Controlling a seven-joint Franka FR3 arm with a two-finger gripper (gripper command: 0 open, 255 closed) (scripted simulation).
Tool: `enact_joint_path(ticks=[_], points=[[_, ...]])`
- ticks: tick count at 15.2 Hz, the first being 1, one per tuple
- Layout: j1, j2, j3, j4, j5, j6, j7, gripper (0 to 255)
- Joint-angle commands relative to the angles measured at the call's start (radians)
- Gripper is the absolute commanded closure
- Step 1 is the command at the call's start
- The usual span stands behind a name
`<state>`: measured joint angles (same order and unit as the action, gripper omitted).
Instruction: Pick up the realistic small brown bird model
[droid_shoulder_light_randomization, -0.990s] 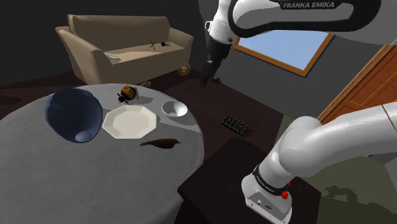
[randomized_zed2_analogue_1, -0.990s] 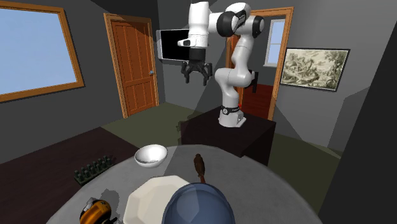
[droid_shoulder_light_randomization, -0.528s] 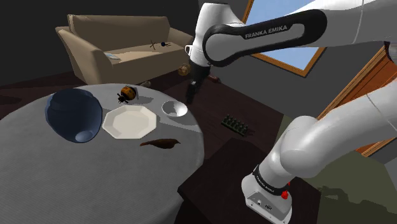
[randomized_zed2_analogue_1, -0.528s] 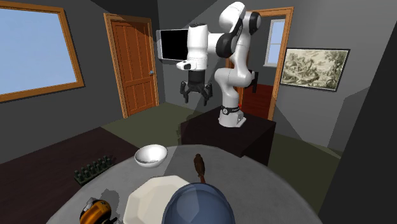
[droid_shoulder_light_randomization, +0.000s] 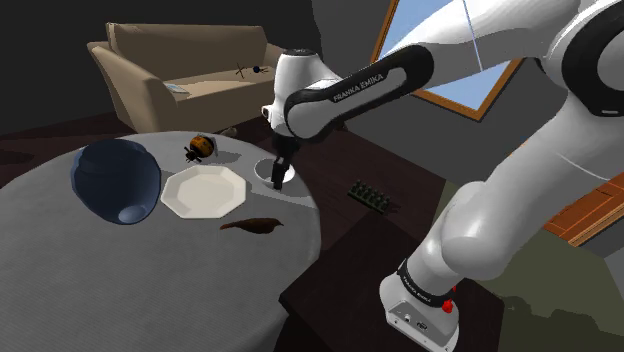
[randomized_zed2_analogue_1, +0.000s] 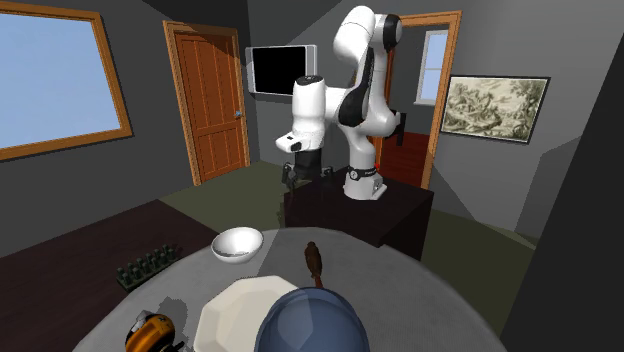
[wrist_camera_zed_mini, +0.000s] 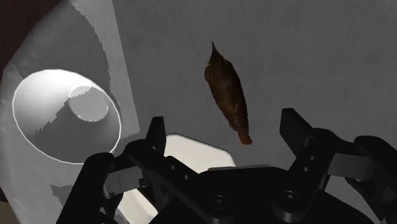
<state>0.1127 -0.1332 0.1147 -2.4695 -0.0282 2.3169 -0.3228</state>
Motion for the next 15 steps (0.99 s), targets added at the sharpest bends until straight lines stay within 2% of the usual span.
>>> enact_joint_path(ticks=[1, 11, 15], points=[[0.008, 0.080, 0.011, 0.011, -0.017, 0.057, -0.004, 0], [0.058, 0.462, 0.022, 0.137, -0.158, 0.246, -0.002, 0], [0.065, 0.507, 0.013, 0.145, -0.175, 0.282, 0.010, 0]])
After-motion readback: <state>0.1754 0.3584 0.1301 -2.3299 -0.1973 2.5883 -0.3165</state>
